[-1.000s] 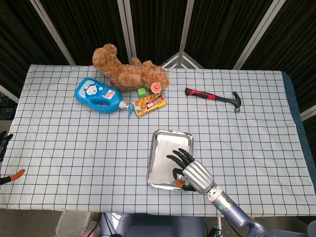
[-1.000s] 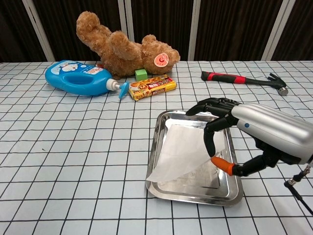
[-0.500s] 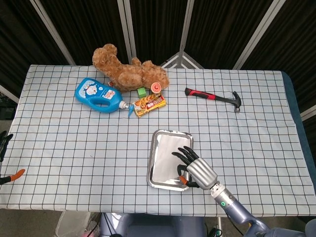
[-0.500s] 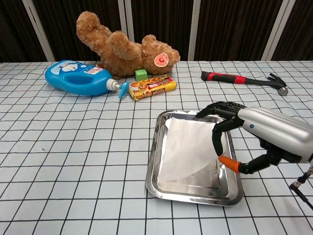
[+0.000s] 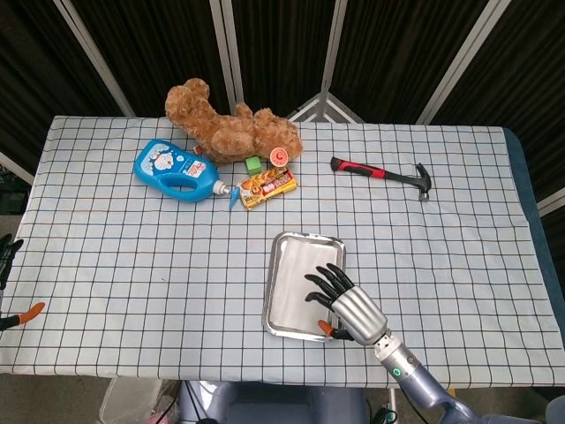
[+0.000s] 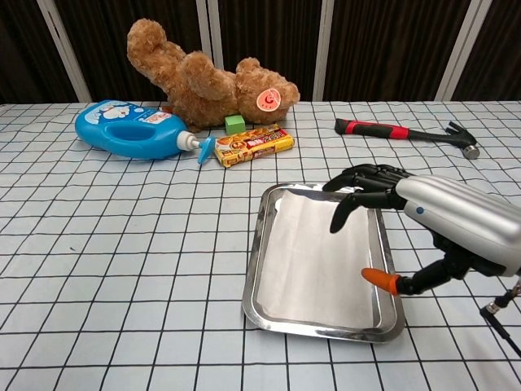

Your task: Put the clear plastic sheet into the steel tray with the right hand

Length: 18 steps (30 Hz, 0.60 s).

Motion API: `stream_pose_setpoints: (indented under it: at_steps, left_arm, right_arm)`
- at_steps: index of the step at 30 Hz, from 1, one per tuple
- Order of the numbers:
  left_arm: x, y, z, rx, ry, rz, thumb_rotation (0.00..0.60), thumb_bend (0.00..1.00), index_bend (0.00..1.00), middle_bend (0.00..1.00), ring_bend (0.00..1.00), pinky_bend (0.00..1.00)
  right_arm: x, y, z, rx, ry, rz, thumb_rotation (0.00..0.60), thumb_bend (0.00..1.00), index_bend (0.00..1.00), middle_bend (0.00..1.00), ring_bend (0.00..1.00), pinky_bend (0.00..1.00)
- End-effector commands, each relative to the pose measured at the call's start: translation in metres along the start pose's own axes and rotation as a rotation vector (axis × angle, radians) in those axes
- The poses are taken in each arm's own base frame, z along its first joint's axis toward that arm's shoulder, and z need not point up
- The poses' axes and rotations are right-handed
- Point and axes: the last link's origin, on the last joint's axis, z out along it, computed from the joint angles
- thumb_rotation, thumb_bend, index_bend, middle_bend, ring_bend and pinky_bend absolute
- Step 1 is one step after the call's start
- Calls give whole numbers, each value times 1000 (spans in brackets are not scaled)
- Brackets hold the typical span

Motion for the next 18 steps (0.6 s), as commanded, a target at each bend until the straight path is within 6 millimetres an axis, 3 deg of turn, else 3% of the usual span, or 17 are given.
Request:
stream_pose_setpoints:
  at_steps: [1, 5, 10, 13, 18]
  left_arm:
    - [0, 0, 0, 0, 1, 0, 600, 0, 0, 0, 0, 0]
    - [0, 0, 0, 0, 1, -2, 600, 0, 0, 0, 0, 0]
    - [1, 0, -1, -2, 1, -5, 600, 0, 0, 0, 0, 0]
    - [1, 0, -1, -5, 2, -7, 600, 0, 0, 0, 0, 0]
    - [1, 1, -3, -13, 3, -7, 600, 0, 0, 0, 0, 0]
  right_arm:
    - [1, -2, -3, -7, 5, -4, 600, 363, 270, 125, 0, 0]
    - [7, 0, -8, -16, 19, -44, 600, 362, 264, 125, 0, 0]
    - [31, 16, -23, -65, 71, -146, 600, 362, 262, 124, 0, 0]
    - [53, 33, -43, -122, 96, -257, 600, 362, 236, 105, 0, 0]
    - [87, 68, -100, -333, 77, -401, 600, 362, 137, 11, 0, 0]
